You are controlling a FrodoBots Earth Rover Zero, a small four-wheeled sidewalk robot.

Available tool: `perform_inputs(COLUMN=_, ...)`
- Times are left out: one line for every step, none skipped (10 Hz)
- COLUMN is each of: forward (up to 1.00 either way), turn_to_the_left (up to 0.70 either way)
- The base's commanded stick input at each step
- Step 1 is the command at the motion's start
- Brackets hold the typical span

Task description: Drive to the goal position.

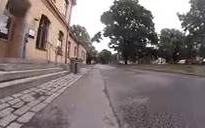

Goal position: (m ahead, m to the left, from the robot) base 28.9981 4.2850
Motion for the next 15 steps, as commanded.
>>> perform_inputs(forward=0.70, turn_to_the_left=0.00)
perform_inputs(forward=0.70, turn_to_the_left=0.00)
perform_inputs(forward=0.70, turn_to_the_left=-0.15)
perform_inputs(forward=0.70, turn_to_the_left=-0.18)
perform_inputs(forward=0.70, turn_to_the_left=-0.01)
perform_inputs(forward=0.70, turn_to_the_left=0.00)
perform_inputs(forward=0.70, turn_to_the_left=0.00)
perform_inputs(forward=0.70, turn_to_the_left=0.00)
perform_inputs(forward=0.70, turn_to_the_left=0.00)
perform_inputs(forward=0.70, turn_to_the_left=-0.23)
perform_inputs(forward=0.70, turn_to_the_left=-0.27)
perform_inputs(forward=0.70, turn_to_the_left=-0.14)
perform_inputs(forward=0.70, turn_to_the_left=0.00)
perform_inputs(forward=0.70, turn_to_the_left=0.00)
perform_inputs(forward=0.70, turn_to_the_left=0.00)
